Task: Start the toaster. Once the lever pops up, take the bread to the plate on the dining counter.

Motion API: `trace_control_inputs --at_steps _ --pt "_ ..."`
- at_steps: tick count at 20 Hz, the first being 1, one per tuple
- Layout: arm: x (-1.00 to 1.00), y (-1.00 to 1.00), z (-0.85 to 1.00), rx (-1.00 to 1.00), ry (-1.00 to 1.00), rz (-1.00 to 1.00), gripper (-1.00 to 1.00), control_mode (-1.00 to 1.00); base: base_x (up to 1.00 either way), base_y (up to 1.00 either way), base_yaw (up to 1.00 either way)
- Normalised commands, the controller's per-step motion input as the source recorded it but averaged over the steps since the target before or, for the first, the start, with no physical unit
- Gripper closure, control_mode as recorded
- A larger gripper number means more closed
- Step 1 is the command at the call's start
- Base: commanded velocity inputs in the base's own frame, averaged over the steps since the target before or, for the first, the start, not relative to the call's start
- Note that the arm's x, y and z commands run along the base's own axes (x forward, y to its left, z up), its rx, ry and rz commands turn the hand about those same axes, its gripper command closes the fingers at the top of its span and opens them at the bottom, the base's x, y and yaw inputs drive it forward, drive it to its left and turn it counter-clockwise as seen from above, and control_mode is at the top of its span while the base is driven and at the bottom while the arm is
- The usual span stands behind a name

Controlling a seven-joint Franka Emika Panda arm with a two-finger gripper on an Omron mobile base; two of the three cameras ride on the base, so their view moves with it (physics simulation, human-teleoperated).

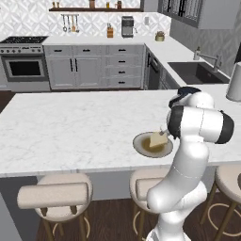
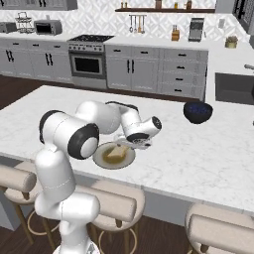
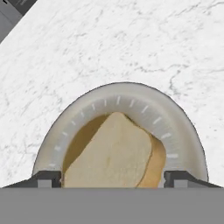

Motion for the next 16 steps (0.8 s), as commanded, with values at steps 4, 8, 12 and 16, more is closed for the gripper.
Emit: trace_control_inputs --at_steps 4,8,12,16 --pt "0.00 -0.40 0.00 -0.13 0.00 -0.11 -1.00 -1.00 0.00 0.00 0.00" --pt "-0.01 -0.49 0.00 -0.16 0.00 -0.14 -1.00 -1.00 0.00 0.00 0.00" --pt "-0.21 -0.37 0.19 -0.17 0.00 -0.14 -1.00 -1.00 0.00 0.00 0.00" --pt "-0.87 0.01 0.96 -0.15 -0.08 -0.09 -1.00 -1.00 0.00 0.00 0.00"
